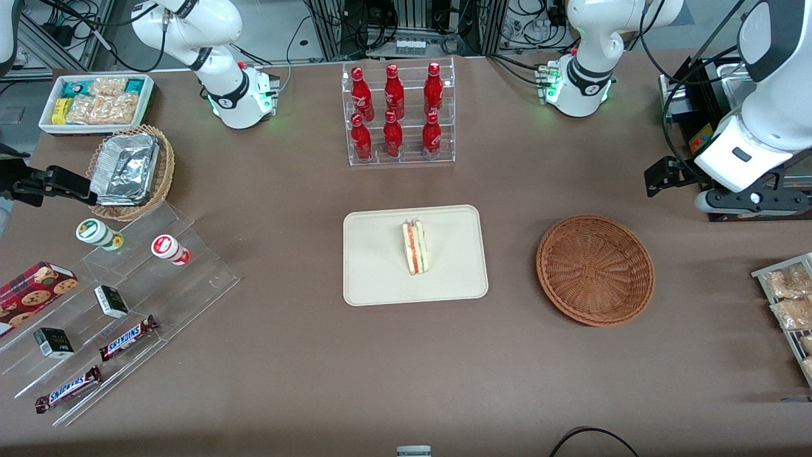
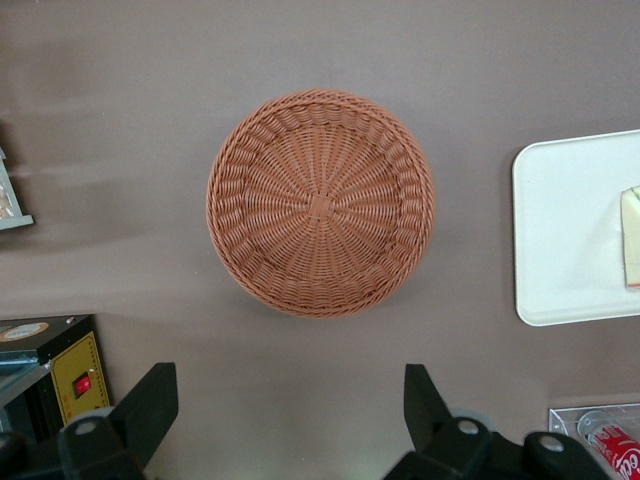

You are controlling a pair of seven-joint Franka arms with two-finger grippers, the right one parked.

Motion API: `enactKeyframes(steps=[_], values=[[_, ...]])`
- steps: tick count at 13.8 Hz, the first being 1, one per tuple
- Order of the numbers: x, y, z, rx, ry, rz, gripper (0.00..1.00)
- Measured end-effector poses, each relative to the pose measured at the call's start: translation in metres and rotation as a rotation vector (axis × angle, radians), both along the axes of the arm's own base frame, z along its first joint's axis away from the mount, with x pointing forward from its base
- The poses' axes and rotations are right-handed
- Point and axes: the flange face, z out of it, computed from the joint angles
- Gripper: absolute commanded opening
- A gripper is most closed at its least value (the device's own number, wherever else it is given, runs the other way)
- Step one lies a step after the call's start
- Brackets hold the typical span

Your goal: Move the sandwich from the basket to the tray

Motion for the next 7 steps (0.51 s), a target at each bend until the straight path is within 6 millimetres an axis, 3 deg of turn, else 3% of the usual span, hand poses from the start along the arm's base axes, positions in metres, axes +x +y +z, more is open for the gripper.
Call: enactKeyframes(steps=[7], values=[[0.0019, 0.0025, 0.0091, -0.002, -0.017, 0.005, 1.0]])
